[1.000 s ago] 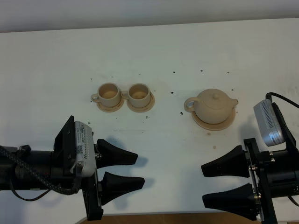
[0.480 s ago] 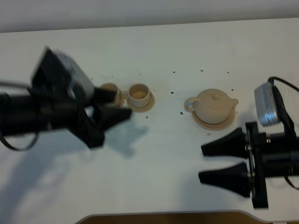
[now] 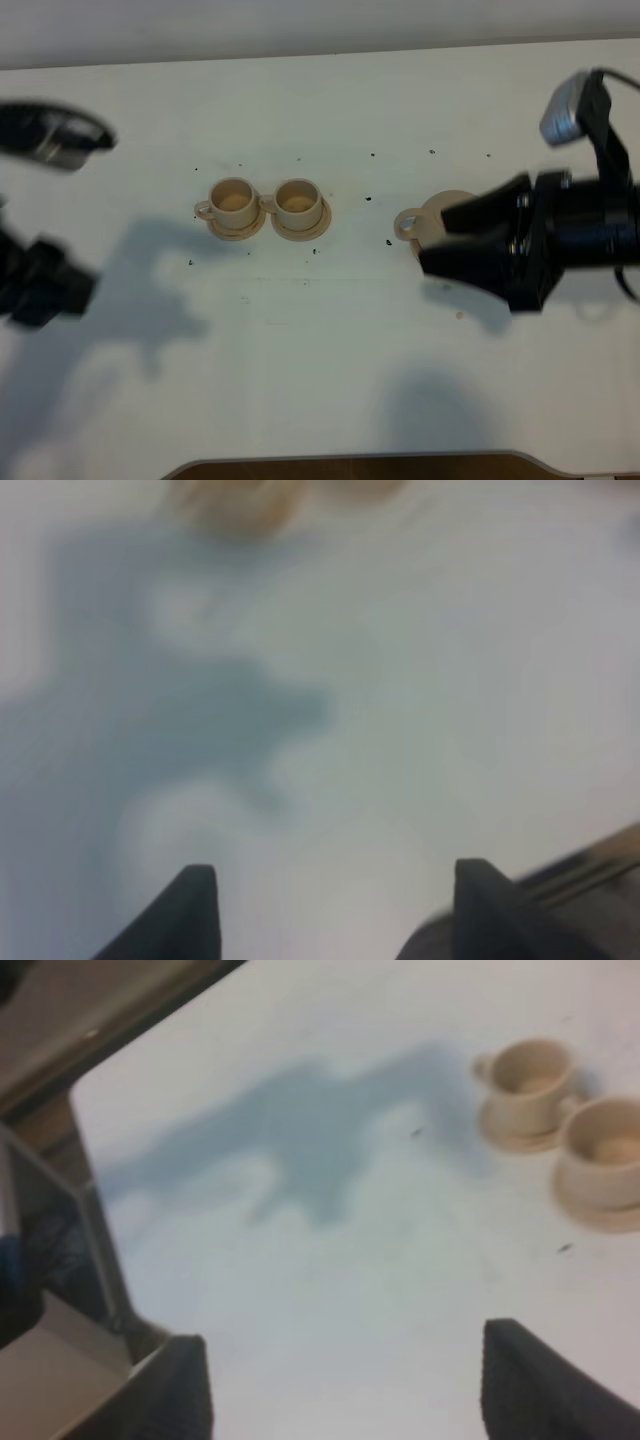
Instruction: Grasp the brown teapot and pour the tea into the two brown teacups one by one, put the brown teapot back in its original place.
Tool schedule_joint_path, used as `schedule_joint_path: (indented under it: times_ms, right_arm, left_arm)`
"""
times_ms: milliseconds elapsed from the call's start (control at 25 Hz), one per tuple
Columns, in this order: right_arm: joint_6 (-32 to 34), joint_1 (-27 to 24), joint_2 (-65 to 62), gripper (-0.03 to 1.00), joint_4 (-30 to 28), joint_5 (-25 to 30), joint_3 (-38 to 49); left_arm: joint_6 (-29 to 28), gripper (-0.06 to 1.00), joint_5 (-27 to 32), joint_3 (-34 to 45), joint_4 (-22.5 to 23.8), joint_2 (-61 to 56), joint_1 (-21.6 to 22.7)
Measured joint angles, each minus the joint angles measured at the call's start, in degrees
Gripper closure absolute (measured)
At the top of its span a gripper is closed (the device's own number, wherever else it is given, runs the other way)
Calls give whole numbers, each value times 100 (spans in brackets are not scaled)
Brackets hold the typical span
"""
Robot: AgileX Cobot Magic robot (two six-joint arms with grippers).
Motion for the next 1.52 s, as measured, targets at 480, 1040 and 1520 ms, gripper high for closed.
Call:
schedule_joint_path:
  times_ms: [480,1040,1520]
  right_arm:
    - [628,0,-24,38,-435,145,-982]
    - [628,0,-24,38,-435,256,-982]
    - [647,0,-24,38,-275,281,-982]
  left_arm:
    - [-227,43,323,1972,447,-2844,0]
    - [-114,43,-1,2266,295,-4483,0]
    - [-99,43,-1,2266,295,-5356,1467]
